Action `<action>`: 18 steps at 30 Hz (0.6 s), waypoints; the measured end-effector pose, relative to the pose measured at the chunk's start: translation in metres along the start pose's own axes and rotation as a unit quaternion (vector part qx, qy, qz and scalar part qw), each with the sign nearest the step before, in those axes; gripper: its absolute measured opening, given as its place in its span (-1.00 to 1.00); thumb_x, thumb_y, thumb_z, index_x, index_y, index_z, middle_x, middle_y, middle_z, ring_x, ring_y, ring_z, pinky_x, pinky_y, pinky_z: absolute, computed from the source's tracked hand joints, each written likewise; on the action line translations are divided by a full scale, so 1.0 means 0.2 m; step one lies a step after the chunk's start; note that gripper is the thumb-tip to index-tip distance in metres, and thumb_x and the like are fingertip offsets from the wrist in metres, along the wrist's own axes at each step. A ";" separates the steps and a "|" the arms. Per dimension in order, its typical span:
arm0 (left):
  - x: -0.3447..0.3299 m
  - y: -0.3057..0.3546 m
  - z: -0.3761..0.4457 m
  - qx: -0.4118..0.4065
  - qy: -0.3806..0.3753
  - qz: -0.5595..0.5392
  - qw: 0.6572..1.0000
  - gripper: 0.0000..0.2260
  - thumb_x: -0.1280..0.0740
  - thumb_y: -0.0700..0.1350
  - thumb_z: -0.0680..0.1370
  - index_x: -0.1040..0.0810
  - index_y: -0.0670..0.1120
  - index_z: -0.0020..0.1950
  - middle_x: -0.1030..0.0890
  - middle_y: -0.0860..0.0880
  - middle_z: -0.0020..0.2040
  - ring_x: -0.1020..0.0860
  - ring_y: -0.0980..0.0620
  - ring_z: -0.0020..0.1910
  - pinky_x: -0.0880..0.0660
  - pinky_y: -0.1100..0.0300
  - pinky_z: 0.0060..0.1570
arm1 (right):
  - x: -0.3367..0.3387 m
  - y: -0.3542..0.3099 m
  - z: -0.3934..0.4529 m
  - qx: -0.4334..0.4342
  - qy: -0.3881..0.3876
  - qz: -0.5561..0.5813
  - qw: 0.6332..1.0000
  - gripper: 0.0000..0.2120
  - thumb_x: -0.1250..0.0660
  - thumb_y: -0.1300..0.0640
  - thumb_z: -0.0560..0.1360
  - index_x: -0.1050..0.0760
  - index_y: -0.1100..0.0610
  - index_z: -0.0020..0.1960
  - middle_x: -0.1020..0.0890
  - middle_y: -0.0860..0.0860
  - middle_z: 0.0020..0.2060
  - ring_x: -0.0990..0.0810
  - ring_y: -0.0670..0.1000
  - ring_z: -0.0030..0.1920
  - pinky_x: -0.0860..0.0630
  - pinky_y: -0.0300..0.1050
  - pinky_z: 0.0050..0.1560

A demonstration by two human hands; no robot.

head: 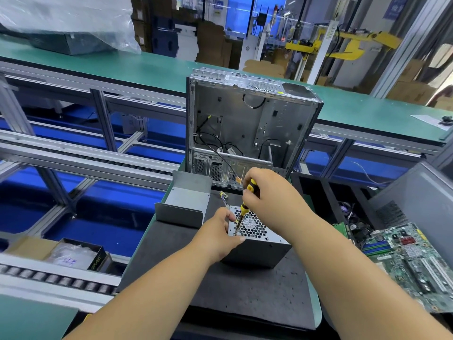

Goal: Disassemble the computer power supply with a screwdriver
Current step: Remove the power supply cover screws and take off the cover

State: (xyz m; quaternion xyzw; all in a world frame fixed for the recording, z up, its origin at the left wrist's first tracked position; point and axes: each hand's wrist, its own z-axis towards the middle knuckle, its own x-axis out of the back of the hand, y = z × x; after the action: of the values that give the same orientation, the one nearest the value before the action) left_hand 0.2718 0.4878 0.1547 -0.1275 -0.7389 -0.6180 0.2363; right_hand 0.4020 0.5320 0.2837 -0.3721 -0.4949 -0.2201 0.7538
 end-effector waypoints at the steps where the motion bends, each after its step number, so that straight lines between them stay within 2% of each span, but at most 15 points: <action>1: 0.00 0.00 0.00 0.000 0.000 -0.001 1.000 -0.67 -0.47 0.01 0.49 -0.34 0.10 0.08 -0.44 0.12 -0.29 -0.43 0.15 -0.32 -0.34 0.28 -0.33 | 0.00 0.00 0.00 0.001 0.001 -0.013 1.000 -0.92 -0.24 0.03 0.54 -0.45 0.03 -0.03 -0.51 -0.08 -0.18 -0.49 0.00 -0.17 -0.46 -0.06 -0.24; 4: -0.01 0.00 0.00 0.000 0.001 -0.010 1.000 -0.68 -0.47 0.01 0.49 -0.34 0.11 0.07 -0.45 0.12 -0.28 -0.43 0.13 -0.32 -0.36 0.26 -0.32 | 0.00 0.00 0.00 0.005 0.018 -0.070 0.997 -0.76 -0.22 -0.17 0.56 -0.46 0.00 -0.07 -0.53 -0.09 -0.23 -0.51 -0.02 -0.18 -0.47 -0.09 -0.26; 6: -0.01 -0.01 0.00 0.000 0.001 -0.013 1.000 -0.69 -0.46 0.01 0.49 -0.34 0.12 0.05 -0.43 0.12 -0.29 -0.42 0.12 -0.33 -0.36 0.27 -0.34 | 0.01 0.00 0.00 0.000 0.011 -0.056 0.998 -0.72 -0.22 -0.22 0.56 -0.47 -0.02 -0.07 -0.57 -0.09 -0.25 -0.52 -0.03 -0.20 -0.50 -0.08 -0.24; 9: -0.01 -0.01 0.00 -0.004 -0.008 -0.022 1.000 -0.71 -0.46 -0.01 0.49 -0.34 0.14 -0.02 -0.45 0.09 -0.27 -0.41 0.10 -0.33 -0.37 0.27 -0.34 | 0.01 -0.01 0.00 0.014 -0.009 -0.010 1.000 -0.85 -0.28 -0.07 0.59 -0.49 -0.01 0.06 -0.59 -0.08 -0.16 -0.53 -0.01 -0.13 -0.46 -0.09 -0.18; 11: -0.01 -0.01 0.01 -0.007 -0.013 -0.021 1.000 -0.73 -0.46 -0.01 0.49 -0.36 0.15 -0.05 -0.47 0.09 -0.24 -0.42 0.10 -0.31 -0.38 0.27 -0.33 | 0.00 -0.02 -0.01 0.024 -0.005 0.004 1.000 -0.84 -0.30 0.01 0.58 -0.41 0.00 0.12 -0.55 -0.08 -0.14 -0.52 -0.02 -0.15 -0.44 -0.09 -0.21; 13: -0.01 -0.01 0.01 -0.009 -0.014 -0.023 1.000 -0.75 -0.46 -0.02 0.49 -0.38 0.14 -0.06 -0.49 0.08 -0.21 -0.42 0.08 -0.30 -0.40 0.29 -0.34 | 0.01 -0.02 -0.02 0.023 -0.003 0.021 1.000 -0.85 -0.29 0.07 0.55 -0.36 0.02 0.07 -0.52 -0.08 -0.17 -0.50 -0.04 -0.20 -0.42 -0.12 -0.27; 15: -0.01 -0.01 0.02 -0.012 -0.013 -0.026 1.000 -0.76 -0.46 -0.03 0.49 -0.38 0.14 -0.10 -0.54 0.04 -0.16 -0.43 0.07 -0.30 -0.42 0.31 -0.36 | 0.01 -0.02 -0.02 0.018 -0.007 0.024 1.000 -0.90 -0.27 0.11 0.52 -0.38 0.04 0.01 -0.50 -0.07 -0.17 -0.47 -0.01 -0.19 -0.39 -0.12 -0.28; 18: -0.02 -0.02 0.02 -0.015 -0.011 -0.024 1.000 -0.79 -0.45 -0.02 0.48 -0.40 0.12 -0.12 -0.57 -0.01 -0.13 -0.42 0.07 -0.30 -0.43 0.31 -0.35 | 0.01 -0.01 -0.02 0.023 0.000 -0.013 1.000 -0.91 -0.24 0.02 0.53 -0.43 0.03 -0.04 -0.51 -0.06 -0.16 -0.47 0.03 -0.14 -0.43 -0.07 -0.21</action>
State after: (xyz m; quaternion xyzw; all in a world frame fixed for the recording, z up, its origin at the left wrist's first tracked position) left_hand 0.2721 0.4910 0.1499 -0.1202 -0.7348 -0.6333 0.2110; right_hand 0.4042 0.5279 0.2852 -0.3480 -0.5051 -0.2185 0.7589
